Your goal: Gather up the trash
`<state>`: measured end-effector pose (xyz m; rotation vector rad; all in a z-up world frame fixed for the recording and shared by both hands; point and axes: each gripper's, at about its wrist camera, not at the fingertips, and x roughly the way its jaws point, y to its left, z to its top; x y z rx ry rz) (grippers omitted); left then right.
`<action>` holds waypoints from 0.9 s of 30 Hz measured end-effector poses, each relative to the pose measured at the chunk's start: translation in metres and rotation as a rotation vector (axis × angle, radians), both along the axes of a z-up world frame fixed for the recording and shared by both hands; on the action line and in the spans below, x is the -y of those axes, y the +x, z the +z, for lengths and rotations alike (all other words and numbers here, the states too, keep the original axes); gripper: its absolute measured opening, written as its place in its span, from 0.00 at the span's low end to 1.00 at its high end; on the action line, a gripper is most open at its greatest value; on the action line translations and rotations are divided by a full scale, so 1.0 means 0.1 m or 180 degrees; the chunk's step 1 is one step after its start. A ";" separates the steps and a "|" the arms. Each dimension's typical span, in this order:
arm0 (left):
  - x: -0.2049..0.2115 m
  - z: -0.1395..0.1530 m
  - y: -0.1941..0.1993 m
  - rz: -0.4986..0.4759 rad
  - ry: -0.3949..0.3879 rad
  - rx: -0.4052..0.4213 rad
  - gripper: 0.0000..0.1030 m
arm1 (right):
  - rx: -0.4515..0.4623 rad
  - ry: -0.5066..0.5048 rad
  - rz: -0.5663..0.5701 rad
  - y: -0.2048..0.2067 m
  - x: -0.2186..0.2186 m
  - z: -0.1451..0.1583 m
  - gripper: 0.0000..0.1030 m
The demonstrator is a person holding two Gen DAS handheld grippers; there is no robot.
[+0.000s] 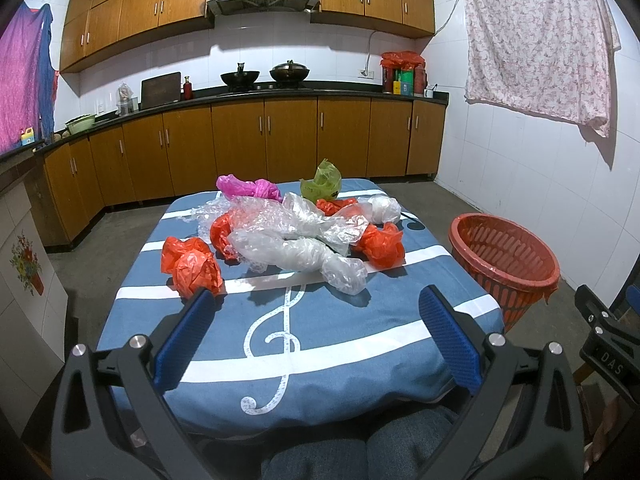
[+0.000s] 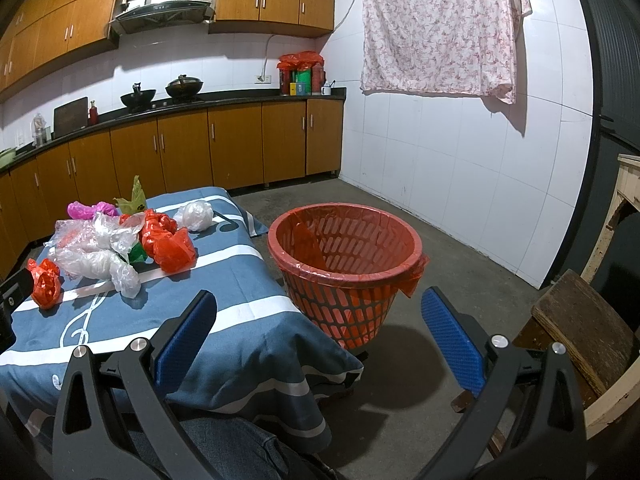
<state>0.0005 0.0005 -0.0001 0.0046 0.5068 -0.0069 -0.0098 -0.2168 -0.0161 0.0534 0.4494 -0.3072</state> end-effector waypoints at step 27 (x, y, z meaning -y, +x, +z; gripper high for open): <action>-0.05 0.02 -0.02 0.0099 -0.0030 -0.0022 0.96 | -0.0024 0.0060 0.0061 0.08 0.01 -0.05 0.98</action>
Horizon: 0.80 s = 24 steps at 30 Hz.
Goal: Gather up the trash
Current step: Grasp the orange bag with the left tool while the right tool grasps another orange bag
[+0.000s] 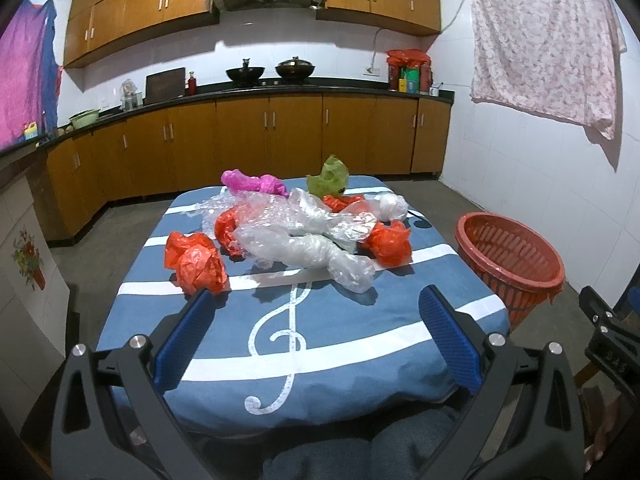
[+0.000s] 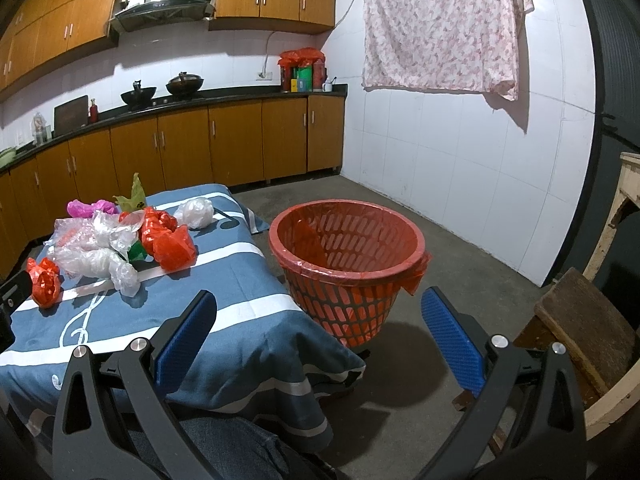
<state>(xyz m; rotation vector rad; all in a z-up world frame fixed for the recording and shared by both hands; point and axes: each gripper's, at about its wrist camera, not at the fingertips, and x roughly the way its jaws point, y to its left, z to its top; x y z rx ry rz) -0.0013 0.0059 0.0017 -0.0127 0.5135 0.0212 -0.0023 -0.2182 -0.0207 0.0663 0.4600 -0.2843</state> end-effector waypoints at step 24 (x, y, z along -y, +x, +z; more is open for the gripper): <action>-1.41 -0.74 1.18 0.0986 -0.0228 -0.0752 0.96 | -0.0384 0.0236 0.0905 1.57 -0.63 -0.29 0.98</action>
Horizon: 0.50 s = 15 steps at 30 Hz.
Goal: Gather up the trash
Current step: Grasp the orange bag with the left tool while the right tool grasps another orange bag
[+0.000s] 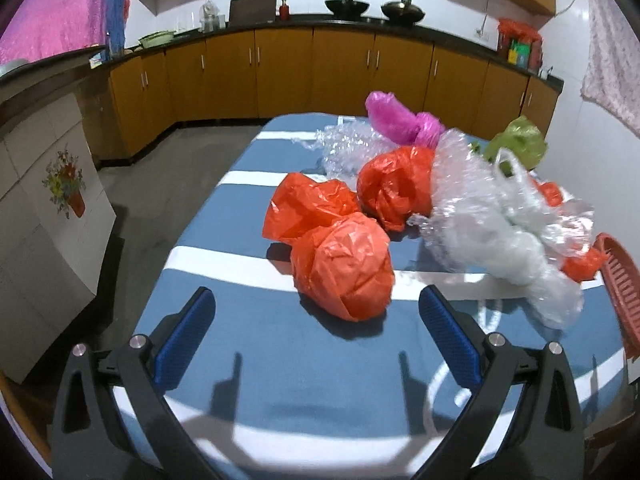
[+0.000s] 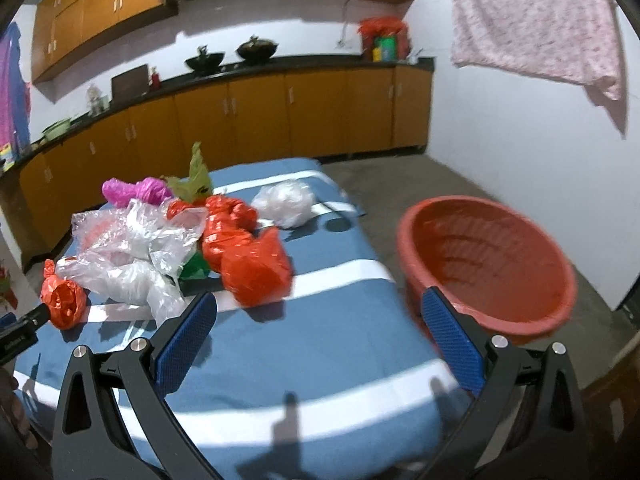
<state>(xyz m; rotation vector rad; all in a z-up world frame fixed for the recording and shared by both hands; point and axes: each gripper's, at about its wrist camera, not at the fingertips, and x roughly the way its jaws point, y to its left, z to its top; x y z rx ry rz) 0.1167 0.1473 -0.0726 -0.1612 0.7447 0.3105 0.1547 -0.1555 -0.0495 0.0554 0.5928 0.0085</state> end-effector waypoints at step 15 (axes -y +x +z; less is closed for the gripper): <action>-0.19 -0.26 0.61 -0.0087 -0.0143 -0.0327 0.82 | -0.0320 -0.0070 0.0298 0.79 -0.36 -0.27 0.91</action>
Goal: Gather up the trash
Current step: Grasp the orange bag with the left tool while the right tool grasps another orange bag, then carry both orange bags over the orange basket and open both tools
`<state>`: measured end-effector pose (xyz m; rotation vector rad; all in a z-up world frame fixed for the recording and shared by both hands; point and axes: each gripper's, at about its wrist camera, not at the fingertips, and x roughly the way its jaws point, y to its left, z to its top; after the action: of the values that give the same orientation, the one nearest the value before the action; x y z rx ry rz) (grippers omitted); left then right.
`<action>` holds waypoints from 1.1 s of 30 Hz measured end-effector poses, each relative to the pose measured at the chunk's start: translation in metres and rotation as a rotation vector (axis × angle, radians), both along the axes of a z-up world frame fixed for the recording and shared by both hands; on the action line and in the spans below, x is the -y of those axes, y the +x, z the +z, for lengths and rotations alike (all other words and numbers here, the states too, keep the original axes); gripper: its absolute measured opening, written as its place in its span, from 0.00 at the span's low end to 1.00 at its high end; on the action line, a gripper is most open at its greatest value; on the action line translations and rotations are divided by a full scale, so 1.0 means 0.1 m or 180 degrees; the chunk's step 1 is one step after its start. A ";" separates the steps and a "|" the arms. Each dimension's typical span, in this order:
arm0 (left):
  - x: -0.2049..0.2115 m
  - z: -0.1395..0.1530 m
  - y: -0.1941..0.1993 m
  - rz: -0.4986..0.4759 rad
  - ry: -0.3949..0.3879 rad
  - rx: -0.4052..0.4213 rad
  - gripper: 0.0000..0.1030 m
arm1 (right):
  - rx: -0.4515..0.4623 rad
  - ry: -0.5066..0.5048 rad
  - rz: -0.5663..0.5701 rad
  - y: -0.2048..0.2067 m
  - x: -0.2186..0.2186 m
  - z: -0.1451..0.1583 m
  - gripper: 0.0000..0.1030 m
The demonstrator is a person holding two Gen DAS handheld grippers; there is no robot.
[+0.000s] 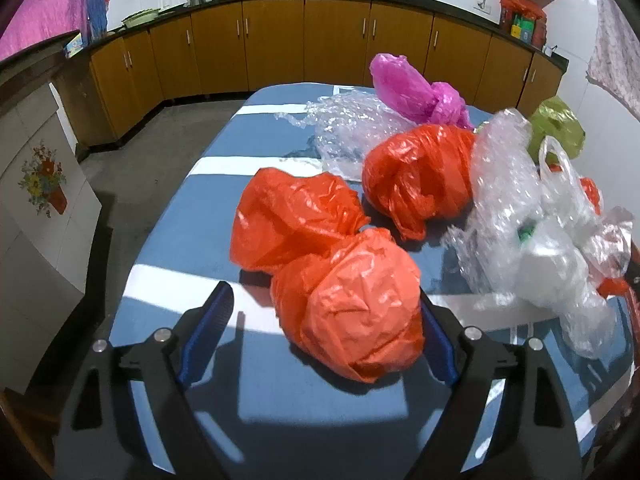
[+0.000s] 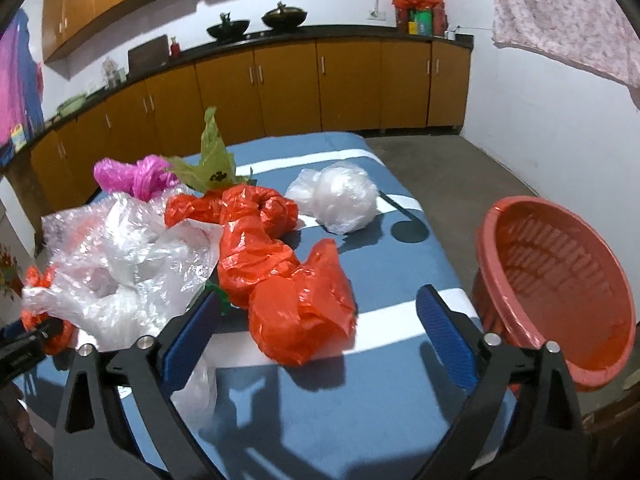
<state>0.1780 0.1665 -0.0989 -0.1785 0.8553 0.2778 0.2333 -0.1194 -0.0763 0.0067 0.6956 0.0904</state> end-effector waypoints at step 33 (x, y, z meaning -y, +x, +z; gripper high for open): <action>-0.09 0.16 0.12 -0.0329 -0.0180 0.0180 0.47 | -0.0211 0.0158 -0.0009 0.00 0.20 -0.08 0.35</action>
<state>0.1898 0.1759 -0.0829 -0.1933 0.8140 0.1514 0.2335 -0.1391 -0.0846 0.0586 0.7595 0.1052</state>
